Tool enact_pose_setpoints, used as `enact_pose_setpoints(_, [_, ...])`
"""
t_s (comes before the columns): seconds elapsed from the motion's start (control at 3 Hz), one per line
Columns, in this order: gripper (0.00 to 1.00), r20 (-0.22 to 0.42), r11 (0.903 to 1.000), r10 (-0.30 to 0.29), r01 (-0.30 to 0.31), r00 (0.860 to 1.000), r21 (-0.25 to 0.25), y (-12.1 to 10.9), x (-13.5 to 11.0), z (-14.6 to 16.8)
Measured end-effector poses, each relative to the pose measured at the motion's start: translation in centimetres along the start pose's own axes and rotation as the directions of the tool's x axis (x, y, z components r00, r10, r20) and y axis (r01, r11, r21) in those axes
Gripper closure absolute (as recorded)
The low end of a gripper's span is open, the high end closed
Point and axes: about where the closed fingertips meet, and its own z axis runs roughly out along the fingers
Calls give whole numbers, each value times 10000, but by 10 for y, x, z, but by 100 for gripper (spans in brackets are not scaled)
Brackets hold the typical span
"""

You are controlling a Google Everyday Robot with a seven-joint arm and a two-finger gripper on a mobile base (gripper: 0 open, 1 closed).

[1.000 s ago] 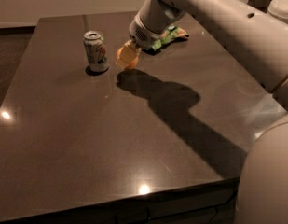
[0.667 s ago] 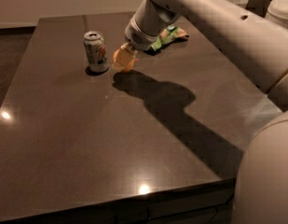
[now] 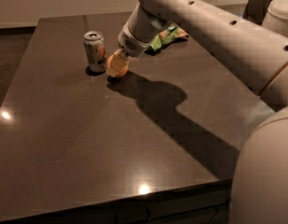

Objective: Move orange near 7up can

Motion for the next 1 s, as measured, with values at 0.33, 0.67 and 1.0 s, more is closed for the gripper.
enact_pose_setpoints(0.33, [15, -35, 10000, -75, 75, 10000, -34, 1, 0, 6])
enact_pose_setpoints(0.67, [0, -53, 9999, -91, 91, 9999, -67, 2, 0, 8])
enact_pose_setpoints(1.0, [0, -54, 9999, -92, 92, 9999, -70, 2, 0, 8])
